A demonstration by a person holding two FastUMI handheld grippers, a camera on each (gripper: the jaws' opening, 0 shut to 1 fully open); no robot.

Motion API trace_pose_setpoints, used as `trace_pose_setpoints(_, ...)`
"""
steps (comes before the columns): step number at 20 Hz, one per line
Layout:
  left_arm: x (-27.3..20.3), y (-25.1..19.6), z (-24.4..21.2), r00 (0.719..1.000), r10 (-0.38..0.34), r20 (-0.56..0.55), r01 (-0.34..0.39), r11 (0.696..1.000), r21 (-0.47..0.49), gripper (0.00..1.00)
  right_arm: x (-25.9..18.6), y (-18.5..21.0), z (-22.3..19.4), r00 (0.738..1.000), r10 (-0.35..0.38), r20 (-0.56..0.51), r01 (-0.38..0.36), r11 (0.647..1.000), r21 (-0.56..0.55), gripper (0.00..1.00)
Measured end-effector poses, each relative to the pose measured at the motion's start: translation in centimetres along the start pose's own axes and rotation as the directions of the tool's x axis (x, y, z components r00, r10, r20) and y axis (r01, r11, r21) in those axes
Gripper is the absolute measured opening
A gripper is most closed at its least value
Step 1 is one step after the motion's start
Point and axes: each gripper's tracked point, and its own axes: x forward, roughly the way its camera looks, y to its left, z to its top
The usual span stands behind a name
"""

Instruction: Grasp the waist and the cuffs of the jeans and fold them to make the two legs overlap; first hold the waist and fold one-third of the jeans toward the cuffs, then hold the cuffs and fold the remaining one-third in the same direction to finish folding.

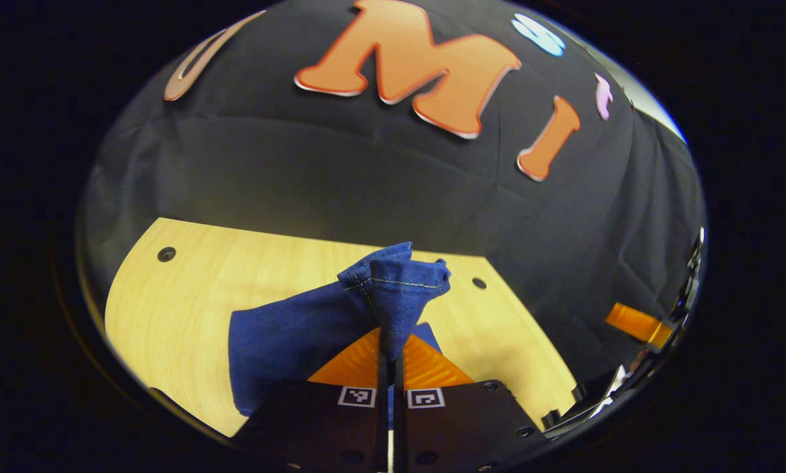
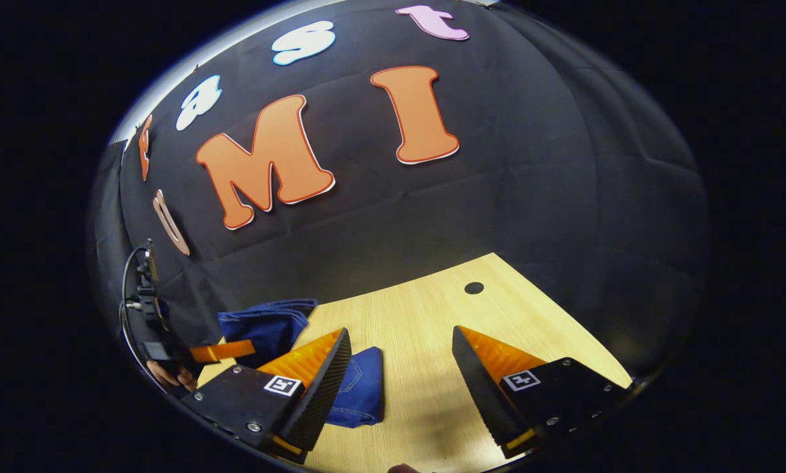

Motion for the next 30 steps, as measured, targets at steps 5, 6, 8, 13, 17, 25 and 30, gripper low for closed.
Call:
trace_pose_setpoints(5,1.7,-5.3,-6.4,0.986,-0.035,-0.163,0.057,0.989,0.133,0.14,-0.1,-1.1,-0.6,1.0,0.009,-0.013,-0.009,1.0,0.001,0.96)
trace_pose_setpoints(6,1.4,-6.4,-6.9,0.985,-0.047,-0.164,0.073,0.985,0.153,0.26,-0.1,-1.3,-0.5,1.0,0.012,-0.008,-0.012,1.0,-0.003,0.96)
trace_pose_setpoints(8,0.5,-7.6,-6.3,0.987,-0.074,-0.144,0.102,0.975,0.198,0.48,-0.1,-1.3,-0.1,1.0,0.018,0.005,-0.018,1.0,-0.011,0.96)
trace_pose_setpoints(13,-2.9,-8.1,-2.6,0.997,-0.076,-0.025,0.08,0.97,0.228,0.77,-0.4,-0.2,1.4,0.998,0.032,0.058,-0.028,0.997,-0.072,0.96)
trace_pose_setpoints(17,-7.7,-6.7,3.6,0.985,-0.031,0.172,-0.008,0.974,0.225,0.79,-1.5,3.1,4.2,0.982,0.096,0.16,-0.067,0.982,-0.174,0.95)
trace_pose_setpoints(25,-18.8,-4.6,13.1,0.819,0.11,0.564,-0.235,0.959,0.156,0.88,-3.2,10.5,7.7,0.928,0.252,0.276,-0.166,0.94,-0.298,0.95)
trace_pose_setpoints(30,-23.7,-2.9,13.5,0.725,0.205,0.658,-0.335,0.939,0.077,0.89,-3.4,12.0,8.2,0.908,0.283,0.308,-0.192,0.937,-0.293,0.95)
